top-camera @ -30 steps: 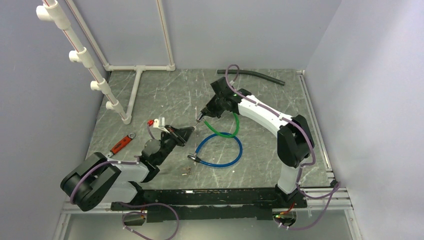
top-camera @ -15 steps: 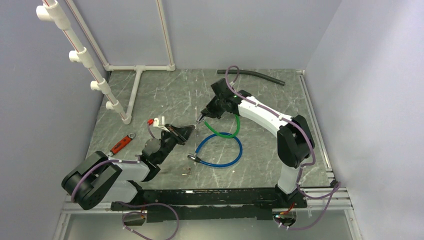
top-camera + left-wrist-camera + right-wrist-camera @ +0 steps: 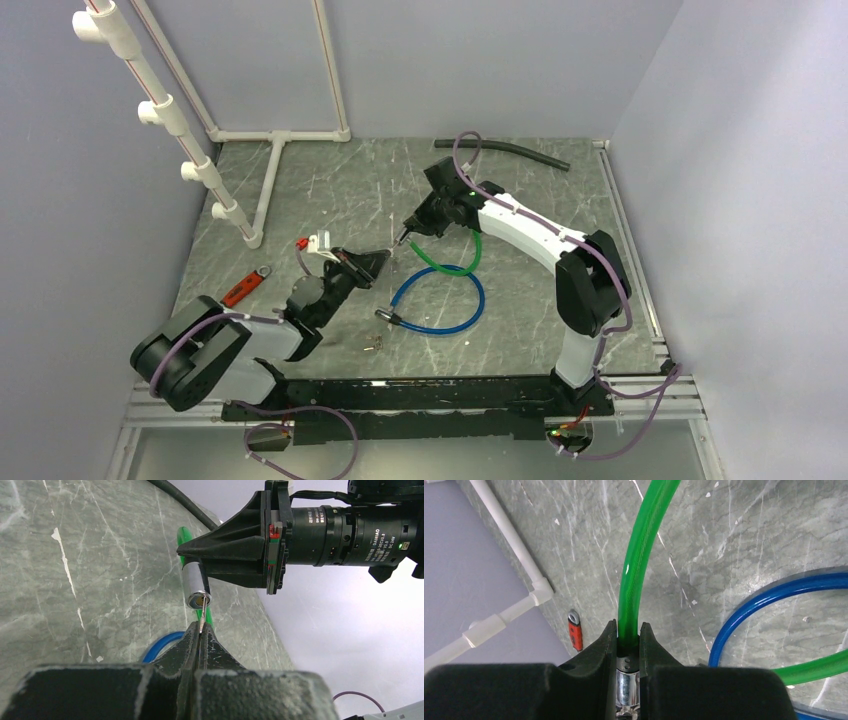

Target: Unlock with the key

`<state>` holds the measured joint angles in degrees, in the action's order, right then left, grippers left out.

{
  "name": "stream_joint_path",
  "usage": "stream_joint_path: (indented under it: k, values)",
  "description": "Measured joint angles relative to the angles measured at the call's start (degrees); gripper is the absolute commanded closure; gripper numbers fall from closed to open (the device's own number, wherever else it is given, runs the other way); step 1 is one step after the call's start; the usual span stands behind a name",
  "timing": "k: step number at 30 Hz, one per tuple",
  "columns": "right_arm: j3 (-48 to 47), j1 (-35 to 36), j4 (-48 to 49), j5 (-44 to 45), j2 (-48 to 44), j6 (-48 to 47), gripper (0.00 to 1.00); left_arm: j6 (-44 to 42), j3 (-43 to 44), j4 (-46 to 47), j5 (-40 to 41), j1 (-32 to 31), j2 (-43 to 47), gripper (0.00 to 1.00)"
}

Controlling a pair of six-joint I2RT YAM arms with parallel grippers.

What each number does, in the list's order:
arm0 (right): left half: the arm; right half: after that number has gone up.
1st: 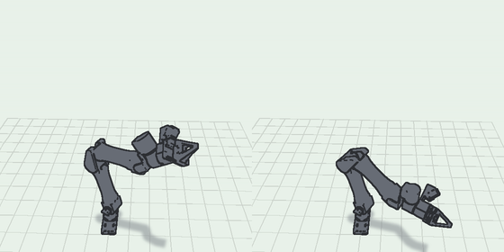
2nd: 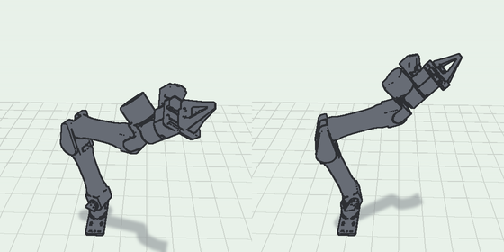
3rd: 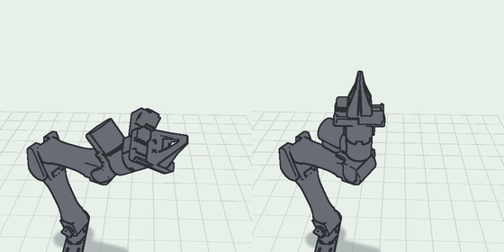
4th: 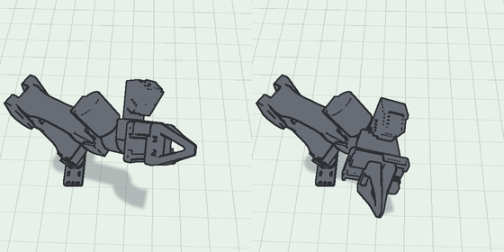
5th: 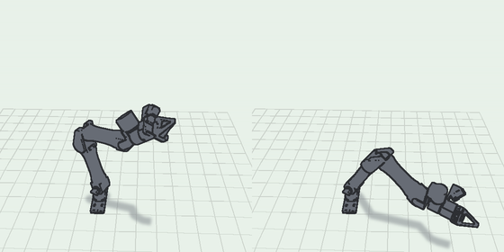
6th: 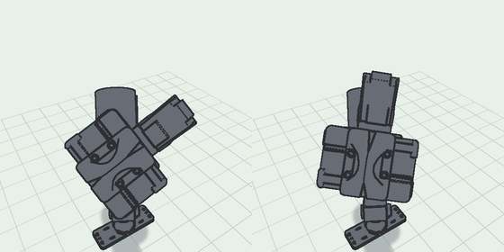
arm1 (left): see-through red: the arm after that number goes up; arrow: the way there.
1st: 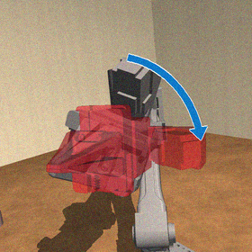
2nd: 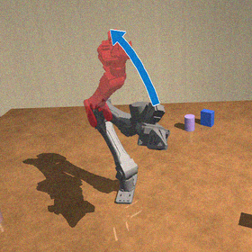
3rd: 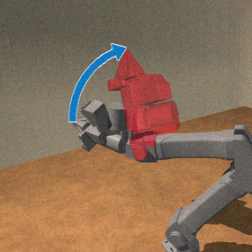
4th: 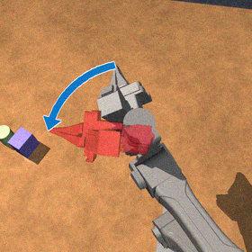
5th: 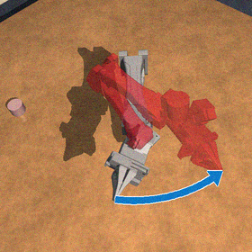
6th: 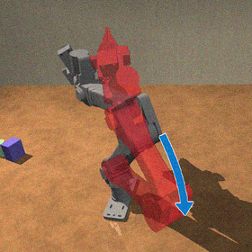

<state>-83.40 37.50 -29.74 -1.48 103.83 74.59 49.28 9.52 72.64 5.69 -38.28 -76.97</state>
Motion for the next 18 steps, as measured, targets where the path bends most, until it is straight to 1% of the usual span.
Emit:
stream_joint_path:
  k: [11,18]
  values:
    - [1.46,-0.37,1.79,1.11,-0.72,0.11,1.00,2.21,0.81,3.28,0.26,0.00,-3.91,1.00]
    - [4.39,-0.44,4.26,2.67,-3.52,1.03,1.00,5.25,1.90,2.10,0.70,-0.35,-3.63,1.00]
